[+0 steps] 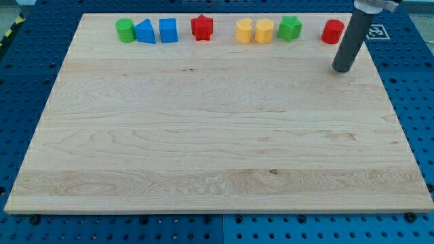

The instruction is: Move the green star to the bottom of the red star along with hexagon

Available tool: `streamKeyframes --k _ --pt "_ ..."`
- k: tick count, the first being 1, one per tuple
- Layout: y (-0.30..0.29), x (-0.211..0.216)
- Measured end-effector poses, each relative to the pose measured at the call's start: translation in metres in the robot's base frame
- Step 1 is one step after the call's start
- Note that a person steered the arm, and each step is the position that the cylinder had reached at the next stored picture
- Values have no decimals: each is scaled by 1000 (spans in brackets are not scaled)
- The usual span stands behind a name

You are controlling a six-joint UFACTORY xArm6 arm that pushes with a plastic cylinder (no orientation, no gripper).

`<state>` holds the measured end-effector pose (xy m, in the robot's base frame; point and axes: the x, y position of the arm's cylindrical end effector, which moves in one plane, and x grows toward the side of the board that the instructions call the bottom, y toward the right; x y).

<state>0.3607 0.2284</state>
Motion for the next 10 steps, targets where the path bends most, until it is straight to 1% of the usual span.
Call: streamKeyframes --k 3,6,8,10 --pt "0 0" --pt "32 -46" --pt "41 -53" --pt "42 -75"
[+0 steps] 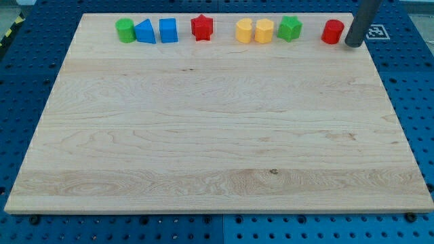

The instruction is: Move the green star to the bottom of the red star along with hexagon

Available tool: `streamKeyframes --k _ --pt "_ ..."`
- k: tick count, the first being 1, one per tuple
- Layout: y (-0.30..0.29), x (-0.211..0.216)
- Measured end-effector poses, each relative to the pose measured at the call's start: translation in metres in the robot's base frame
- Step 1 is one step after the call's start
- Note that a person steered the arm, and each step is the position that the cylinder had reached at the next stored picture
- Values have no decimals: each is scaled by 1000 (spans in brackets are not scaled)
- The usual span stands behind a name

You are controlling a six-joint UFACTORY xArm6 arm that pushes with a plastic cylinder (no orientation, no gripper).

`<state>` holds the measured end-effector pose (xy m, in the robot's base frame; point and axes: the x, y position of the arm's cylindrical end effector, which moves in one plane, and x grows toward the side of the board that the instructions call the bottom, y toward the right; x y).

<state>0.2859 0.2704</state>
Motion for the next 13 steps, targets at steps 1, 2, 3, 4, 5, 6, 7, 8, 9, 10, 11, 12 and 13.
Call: streamKeyframes --k 1,2,3,4,5,6,7,8,9,10,11,12,13 --pt "1 -20" --pt "1 -30" --pt "-1 -29" --pt "-31 -25" --pt "-63 -23" --pt "-62 -35" --pt "-55 -59" --pt "-67 -61" --pt "-107 -59" --pt "-135 -59" --pt "-145 -59" --pt "-147 -57" --pt "-147 -39"
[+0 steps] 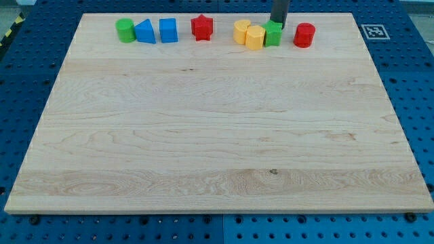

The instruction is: Move the green star to the bottom of the red star along with hexagon

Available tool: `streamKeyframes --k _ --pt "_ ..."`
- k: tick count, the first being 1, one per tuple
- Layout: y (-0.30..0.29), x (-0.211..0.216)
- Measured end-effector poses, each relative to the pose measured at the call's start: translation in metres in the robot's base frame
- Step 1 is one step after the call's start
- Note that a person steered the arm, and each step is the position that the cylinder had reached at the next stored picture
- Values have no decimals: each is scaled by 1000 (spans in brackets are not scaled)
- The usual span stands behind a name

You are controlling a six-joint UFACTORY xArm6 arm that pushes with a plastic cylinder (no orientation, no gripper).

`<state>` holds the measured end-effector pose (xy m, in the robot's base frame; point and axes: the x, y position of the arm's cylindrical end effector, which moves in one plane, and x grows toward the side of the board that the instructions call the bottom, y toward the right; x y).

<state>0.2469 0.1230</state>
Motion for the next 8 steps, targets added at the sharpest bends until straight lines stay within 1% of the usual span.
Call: streamKeyframes --k 1,2,5,8 --pt "-2 33" --pt "-22 47" --pt "-57 50" --pt "-116 77"
